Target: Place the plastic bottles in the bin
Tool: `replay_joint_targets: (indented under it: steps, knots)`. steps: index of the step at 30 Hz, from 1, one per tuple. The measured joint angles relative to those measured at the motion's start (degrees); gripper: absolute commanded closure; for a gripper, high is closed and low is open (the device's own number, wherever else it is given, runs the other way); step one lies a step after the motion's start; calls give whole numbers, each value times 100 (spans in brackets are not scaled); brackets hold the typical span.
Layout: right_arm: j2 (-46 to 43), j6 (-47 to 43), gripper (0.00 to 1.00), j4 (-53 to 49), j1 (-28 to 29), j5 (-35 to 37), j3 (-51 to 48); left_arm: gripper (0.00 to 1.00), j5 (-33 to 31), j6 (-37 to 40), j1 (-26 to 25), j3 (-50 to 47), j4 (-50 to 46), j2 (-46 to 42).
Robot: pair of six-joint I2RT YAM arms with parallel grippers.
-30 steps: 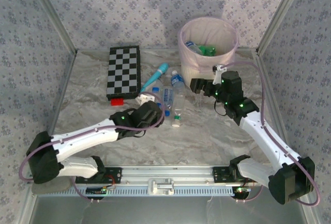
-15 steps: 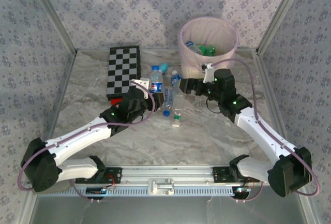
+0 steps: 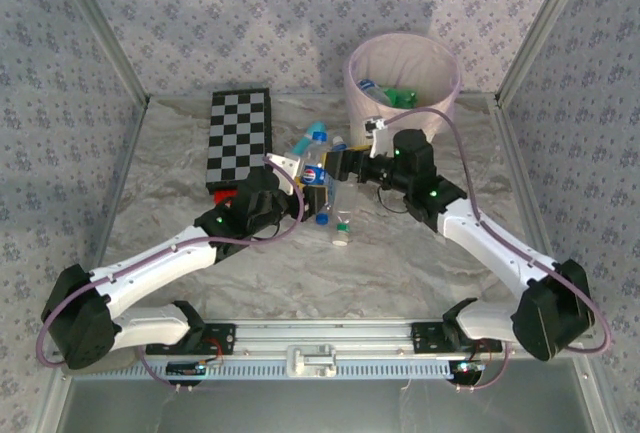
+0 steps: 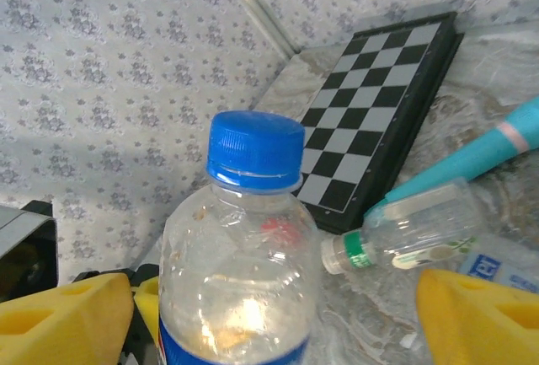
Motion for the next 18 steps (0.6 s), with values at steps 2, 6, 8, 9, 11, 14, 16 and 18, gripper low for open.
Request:
replay_joint_targets:
  steps: [2, 6, 8, 9, 11, 14, 16, 18]
  knots:
    - [149, 42, 18, 46, 52, -70, 70, 49, 55, 13, 0, 0, 48, 0]
    - [402, 98, 27, 166, 133, -203, 197, 49, 103, 11, 2, -7, 114, 0]
    - [474, 142, 30, 219, 146, -260, 238, 49, 122, 11, 2, -24, 114, 0]
    - [511, 166, 31, 260, 146, -295, 249, 49, 142, 11, 2, -31, 118, -2]
    - [584, 192, 32, 304, 157, -345, 269, 49, 151, 9, 2, -48, 122, -7]
    - [684, 219, 29, 369, 173, -402, 278, 48, 155, 11, 2, -98, 131, -11]
    - [750, 260, 29, 387, 184, -422, 280, 48, 166, 9, 2, -129, 146, -11]
    - [778, 278, 31, 389, 184, -446, 282, 48, 168, 11, 2, -129, 144, -11]
